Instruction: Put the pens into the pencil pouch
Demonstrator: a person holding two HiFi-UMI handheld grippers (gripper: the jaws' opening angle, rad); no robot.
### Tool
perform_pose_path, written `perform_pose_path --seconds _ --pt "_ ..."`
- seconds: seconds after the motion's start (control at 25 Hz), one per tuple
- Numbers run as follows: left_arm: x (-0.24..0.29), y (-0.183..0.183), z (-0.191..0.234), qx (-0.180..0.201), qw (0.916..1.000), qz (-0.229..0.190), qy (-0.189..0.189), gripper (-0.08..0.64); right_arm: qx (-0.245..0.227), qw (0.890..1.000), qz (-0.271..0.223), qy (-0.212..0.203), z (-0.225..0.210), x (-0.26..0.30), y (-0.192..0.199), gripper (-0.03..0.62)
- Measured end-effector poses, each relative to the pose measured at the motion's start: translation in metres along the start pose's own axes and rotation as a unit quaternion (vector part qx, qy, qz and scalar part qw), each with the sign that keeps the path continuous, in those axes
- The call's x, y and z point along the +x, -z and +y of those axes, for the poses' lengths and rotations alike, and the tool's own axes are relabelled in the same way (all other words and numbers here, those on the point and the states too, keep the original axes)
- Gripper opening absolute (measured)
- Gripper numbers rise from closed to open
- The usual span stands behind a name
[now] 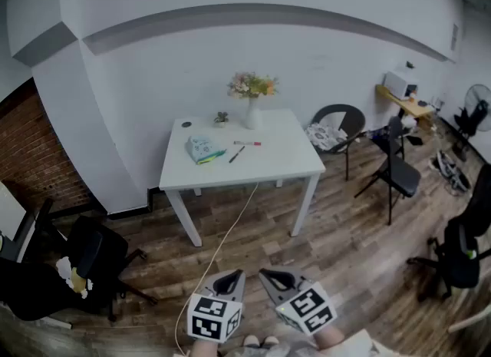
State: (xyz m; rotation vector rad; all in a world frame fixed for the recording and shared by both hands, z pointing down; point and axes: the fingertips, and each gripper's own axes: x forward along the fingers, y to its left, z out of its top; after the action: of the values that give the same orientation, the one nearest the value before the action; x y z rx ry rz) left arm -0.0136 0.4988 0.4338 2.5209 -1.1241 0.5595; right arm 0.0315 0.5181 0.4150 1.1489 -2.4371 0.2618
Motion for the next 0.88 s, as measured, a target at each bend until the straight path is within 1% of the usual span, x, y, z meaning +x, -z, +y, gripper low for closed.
perform_pose_path --seconds 0.36,0.52,0.6,0.68,0.8,0.88 --pt "0.002 -0.002 -0.001 -0.001 1.0 0.0 -0.002 0.014 0.0 1.0 -0.004 0.0 -0.003 0.0 -0.002 0.006" --pt "0.0 -0.006 -0.003 0.0 0.9999 -0.012 0.006 0.014 0.007 1.0 -0.03 0.007 -0.005 -0.002 -0.009 0.006" --pt "-0.001 -0.007 -0.002 0.0 0.9998 -0.019 0.011 0.014 0.018 0.998 -0.053 0.02 -0.01 -0.004 -0.013 0.006" --pt "-0.003 -0.006 0.0 0.0 0.9997 -0.024 0.011 0.014 0.03 0.997 -0.071 0.023 -0.013 -0.001 -0.012 0.006" --pt "-0.005 -0.005 0.007 0.006 0.9997 -0.025 0.002 0.015 0.052 0.997 -0.056 0.024 -0.01 0.005 -0.008 0.006" --pt "-0.005 -0.001 0.011 0.011 0.9997 -0.02 -0.002 0.015 0.051 0.997 -0.049 0.032 -0.009 0.009 -0.006 0.008"
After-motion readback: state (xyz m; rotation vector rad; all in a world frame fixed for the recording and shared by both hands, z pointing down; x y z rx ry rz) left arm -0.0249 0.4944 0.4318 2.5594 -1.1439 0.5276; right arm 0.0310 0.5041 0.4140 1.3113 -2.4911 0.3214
